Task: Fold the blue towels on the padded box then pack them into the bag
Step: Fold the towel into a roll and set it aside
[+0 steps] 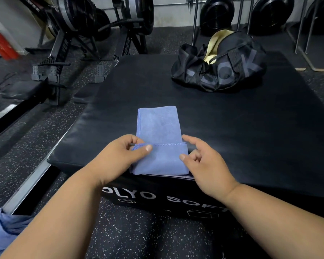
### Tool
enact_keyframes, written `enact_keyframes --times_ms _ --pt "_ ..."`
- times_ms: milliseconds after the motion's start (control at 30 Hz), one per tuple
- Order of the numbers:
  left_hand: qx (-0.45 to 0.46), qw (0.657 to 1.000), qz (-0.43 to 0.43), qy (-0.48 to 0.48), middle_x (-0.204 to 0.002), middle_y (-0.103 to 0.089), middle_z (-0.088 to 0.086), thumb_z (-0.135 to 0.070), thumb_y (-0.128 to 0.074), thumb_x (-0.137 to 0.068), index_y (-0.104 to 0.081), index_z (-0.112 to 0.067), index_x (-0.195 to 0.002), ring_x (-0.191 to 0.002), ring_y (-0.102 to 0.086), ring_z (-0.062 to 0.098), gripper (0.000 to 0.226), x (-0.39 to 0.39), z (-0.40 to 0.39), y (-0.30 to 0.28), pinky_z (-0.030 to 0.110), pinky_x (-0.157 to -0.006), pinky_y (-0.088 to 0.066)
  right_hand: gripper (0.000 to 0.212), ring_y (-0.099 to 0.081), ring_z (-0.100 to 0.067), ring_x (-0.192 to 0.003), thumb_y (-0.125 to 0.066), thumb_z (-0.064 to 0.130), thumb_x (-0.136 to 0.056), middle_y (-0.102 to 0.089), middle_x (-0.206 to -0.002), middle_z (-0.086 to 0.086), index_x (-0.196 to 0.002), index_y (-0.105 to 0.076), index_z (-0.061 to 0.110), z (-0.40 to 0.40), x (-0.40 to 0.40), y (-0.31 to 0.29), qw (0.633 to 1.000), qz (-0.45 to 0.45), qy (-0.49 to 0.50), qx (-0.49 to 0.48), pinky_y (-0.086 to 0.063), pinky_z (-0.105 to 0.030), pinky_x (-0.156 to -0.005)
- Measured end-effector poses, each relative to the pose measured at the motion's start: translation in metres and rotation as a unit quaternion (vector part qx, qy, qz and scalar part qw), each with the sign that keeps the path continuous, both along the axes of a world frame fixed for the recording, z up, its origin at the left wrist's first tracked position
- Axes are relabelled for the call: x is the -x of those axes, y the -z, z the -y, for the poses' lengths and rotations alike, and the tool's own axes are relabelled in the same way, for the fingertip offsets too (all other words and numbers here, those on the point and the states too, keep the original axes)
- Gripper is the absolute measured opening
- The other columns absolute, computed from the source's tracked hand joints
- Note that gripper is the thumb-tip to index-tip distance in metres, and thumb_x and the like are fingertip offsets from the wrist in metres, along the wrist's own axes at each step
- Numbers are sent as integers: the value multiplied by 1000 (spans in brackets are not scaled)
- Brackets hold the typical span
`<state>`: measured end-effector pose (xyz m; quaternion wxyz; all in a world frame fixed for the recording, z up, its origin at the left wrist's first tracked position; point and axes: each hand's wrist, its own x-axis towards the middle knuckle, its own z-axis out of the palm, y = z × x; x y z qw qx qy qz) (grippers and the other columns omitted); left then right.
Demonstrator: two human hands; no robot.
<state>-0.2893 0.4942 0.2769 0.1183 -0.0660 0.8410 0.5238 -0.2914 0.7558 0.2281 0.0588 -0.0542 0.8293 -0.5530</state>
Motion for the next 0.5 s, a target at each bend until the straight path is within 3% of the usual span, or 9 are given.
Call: enact_keyframes --times_ms 100,200,300,400,500 --pt "-54 997 31 56 -106 -80 1 -25 -91 -80 -71 -27 -109 -93 -74 16 35 -18 8 4 37 -88 -57 50 -53 -7 -66 -68 25 -100 -54 -62 7 -142 -53 47 -2 -1 -1 999 5 -13 39 -50 -28 -85" --pt "-12 998 5 60 -107 -80 2 -7 -85 -87 -71 -22 -113 -99 -76 18 33 -33 13 10 42 -95 -58 51 -53 -5 -67 -69 23 -100 -56 -63 7 -143 -53 46 -5 -3 -3 998 -2 -34 48 -45 -19 -86" --pt "-7 999 -42 28 -96 -80 1 -21 -84 -90 -73 -25 -96 -89 -72 14 13 -40 16 11 42 -89 -56 57 -54 -4 -70 -69 20 -100 -61 -70 0 -146 -49 48 -8 -7 -5 997 -17 -44 56 -45 -12 -86" --pt "9 995 -88 35 -91 -76 -1 -36 -80 -87 -69 -23 -93 -84 -65 13 19 -45 16 10 42 -86 -53 56 -56 -4 -72 -71 15 -98 -67 -76 0 -144 -54 42 -10 -11 -7 995 -14 -64 72 -46 -13 -82" --pt "56 988 -120 74 -87 -69 -6 -22 -78 -96 -65 -27 -96 -80 -60 11 13 -53 15 12 39 -81 -51 26 -65 -3 -77 -73 8 -96 -76 -85 3 -112 -75 28 -14 -16 -11 994 -17 -91 66 -50 -20 -83"
